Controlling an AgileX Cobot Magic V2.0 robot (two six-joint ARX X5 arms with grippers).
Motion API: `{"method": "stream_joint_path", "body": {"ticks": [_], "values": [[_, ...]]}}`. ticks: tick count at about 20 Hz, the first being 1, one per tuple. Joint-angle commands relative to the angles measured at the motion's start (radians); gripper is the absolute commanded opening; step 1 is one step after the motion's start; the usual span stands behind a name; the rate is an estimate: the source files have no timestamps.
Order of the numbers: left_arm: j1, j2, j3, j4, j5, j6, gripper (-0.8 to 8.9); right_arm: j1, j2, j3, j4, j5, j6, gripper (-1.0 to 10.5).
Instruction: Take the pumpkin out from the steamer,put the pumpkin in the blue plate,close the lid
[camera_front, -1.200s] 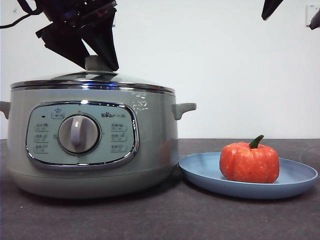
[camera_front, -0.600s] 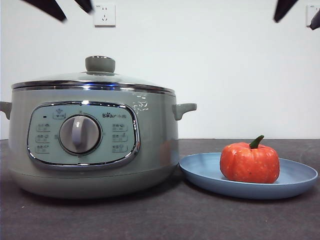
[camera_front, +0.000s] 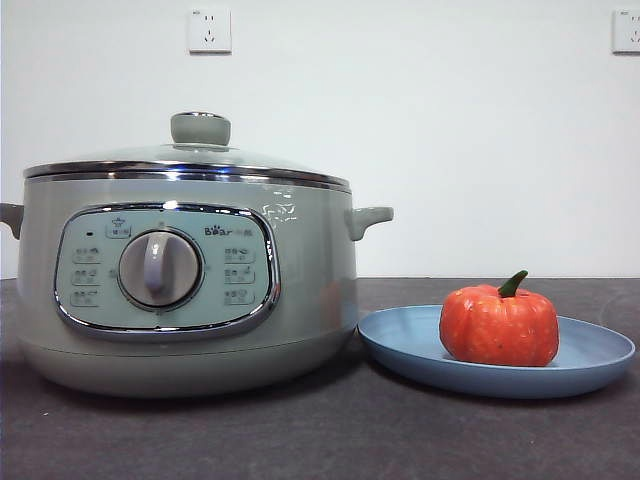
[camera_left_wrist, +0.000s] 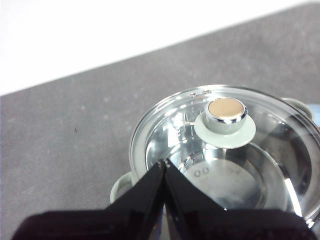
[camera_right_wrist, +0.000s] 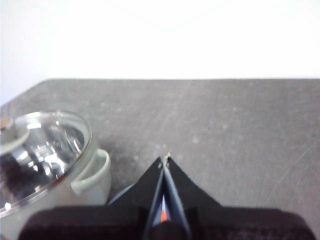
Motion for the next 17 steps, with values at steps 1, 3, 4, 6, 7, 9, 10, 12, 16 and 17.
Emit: {"method": "stream_joint_path", "body": {"ticks": [1,3,4,6,7,9,10,12,16,17], "values": [[-0.002,-0.066,-0.017,0.010,-0.005,-0.053,-0.08,0.002,-0.006,-0.004,0.023,0.007,0.017,-0.2],[-0.002,-0.077,-0.016,0.000,-0.004,-0.062,-0.03,0.002,-0.005,-0.004,0.015,0.006,0.017,-0.2],[-0.002,-0.077,-0.016,-0.005,-0.005,-0.062,-0.03,0.002,-0.004,-0.004,0.016,0.002,0.023,-0.2],[-0.002,-0.075,-0.016,-0.013,-0.003,-0.062,-0.03,0.002,0.007,-0.004,0.032,-0.001,0.023,-0.2],[-0.002,-0.074,-0.016,-0.016,-0.003,-0.062,-0.03,0.003,0.012,-0.003,0.034,-0.002,0.023,-0.2],[-0.002,-0.067,-0.016,-0.024,-0.002,-0.062,-0.03,0.002,0.014,-0.003,0.022,0.008,0.023,-0.2],[-0.002,-0.065,-0.016,-0.029,-0.001,-0.062,-0.03,0.000,0.014,-0.003,0.013,0.021,0.023,-0.2],[-0.002,-0.063,-0.016,-0.037,-0.002,-0.062,-0.03,0.001,0.014,-0.003,-0.002,0.057,0.023,-0.2],[-0.002,-0.063,-0.016,-0.045,-0.002,-0.062,-0.03,0.001,0.014,-0.003,-0.042,0.055,0.023,-0.2],[-0.002,-0.063,-0.016,-0.045,-0.002,-0.062,-0.03,0.001,0.014,-0.003,-0.055,0.056,0.023,-0.2]]}}
